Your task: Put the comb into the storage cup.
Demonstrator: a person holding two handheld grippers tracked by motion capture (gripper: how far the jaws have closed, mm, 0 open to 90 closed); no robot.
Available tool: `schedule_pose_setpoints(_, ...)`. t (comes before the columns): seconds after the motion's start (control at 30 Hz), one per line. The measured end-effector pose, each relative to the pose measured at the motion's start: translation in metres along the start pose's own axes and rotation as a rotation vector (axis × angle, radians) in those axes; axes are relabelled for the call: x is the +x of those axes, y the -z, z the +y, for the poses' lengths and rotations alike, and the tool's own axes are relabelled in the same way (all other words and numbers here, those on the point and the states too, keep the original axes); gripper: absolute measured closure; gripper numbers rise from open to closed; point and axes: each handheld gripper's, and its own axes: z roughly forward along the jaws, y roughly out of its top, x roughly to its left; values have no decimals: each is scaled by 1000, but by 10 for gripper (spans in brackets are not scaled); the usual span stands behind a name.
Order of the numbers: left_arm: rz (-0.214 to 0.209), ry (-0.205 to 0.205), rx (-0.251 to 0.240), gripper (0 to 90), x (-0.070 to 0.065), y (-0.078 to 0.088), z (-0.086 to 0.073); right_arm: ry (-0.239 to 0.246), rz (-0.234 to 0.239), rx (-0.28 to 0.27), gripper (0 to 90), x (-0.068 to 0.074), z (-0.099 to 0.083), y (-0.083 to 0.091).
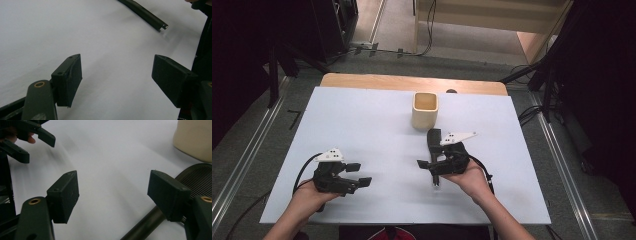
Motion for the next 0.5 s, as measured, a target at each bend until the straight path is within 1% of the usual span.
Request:
schedule_pose_setpoints(0.1,0,0,2,251,0,0,0,4,1,8,270,0,-1,-1)
schedule_pose_setpoints(0.17,3,0,2,251,0,0,0,8,0,13,325,0,-3,-1)
schedule_pose_setpoints(0.2,2,1,1,251,0,0,0,9,-3,15,371,0,-3,-1)
schedule_pose_setpoints(0.23,3,1,0,251,0,0,0,15,-2,18,456,0,-4,-1)
schedule_pose_setpoints(0.27,2,1,-1,251,0,0,0,13,-5,20,505,0,-5,0)
schedule_pose_setpoints(0.3,2,0,-2,251,0,0,0,1,-12,27,594,0,-6,0)
schedule_pose_setpoints(0.37,1,2,-4,251,0,0,0,-14,-17,46,728,-1,-10,0)
schedule_pose_setpoints(0.43,2,2,-4,251,0,1,0,-10,-19,54,842,-1,-14,-1)
schedule_pose_setpoints(0.47,2,2,-6,251,0,1,0,-7,-18,57,873,-1,-15,-1)
schedule_pose_setpoints(0.5,3,1,-5,251,0,1,0,-8,-14,60,874,-1,-18,-3)
